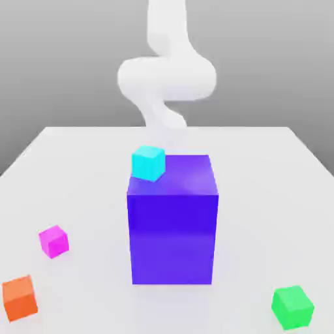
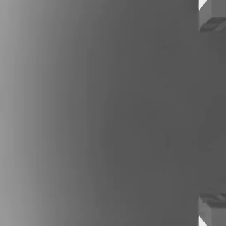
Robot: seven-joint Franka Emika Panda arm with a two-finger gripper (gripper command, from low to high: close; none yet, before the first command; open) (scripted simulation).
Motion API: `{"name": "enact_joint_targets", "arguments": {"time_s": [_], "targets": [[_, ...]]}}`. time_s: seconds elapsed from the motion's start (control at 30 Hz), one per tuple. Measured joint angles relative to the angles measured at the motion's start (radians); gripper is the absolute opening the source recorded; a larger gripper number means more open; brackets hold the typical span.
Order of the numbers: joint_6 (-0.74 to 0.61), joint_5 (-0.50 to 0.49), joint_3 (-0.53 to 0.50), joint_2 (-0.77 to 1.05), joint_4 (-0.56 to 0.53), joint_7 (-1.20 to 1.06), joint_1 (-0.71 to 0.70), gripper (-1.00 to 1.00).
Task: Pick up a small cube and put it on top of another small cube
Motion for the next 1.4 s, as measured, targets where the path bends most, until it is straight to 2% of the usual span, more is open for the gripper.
{"name": "enact_joint_targets", "arguments": {"time_s": [0.27, 0.5, 0.6, 0.7, 0.83, 0.93, 0.97, 1.17, 1.23, 1.4], "targets": [[0.182, -0.089, -0.088, 0.288, -0.164, 0.070, -0.177, 0.00], [0.339, -0.100, -0.207, 0.530, -0.304, 0.082, -0.297, 0.00], [0.408, -0.054, -0.261, 0.636, -0.365, 0.051, -0.338, 0.00], [0.477, 0.055, -0.275, 0.745, -0.424, -0.024, -0.414, 0.00], [0.585, 0.207, -0.179, 0.891, -0.418, -0.133, -0.479, 0.00], [0.671, 0.272, -0.085, 0.999, -0.396, -0.184, -0.558, 0.00], [0.688, 0.284, -0.069, 1.021, -0.391, -0.194, -0.572, -1.00], [0.697, 0.285, -0.059, 1.032, -0.389, -0.195, -0.582, -1.00], [0.668, 0.271, -0.085, 0.996, -0.397, -0.183, -0.559, -1.00], [0.535, 0.121, -0.175, 0.825, -0.433, -0.070, -0.505, -1.00]]}}
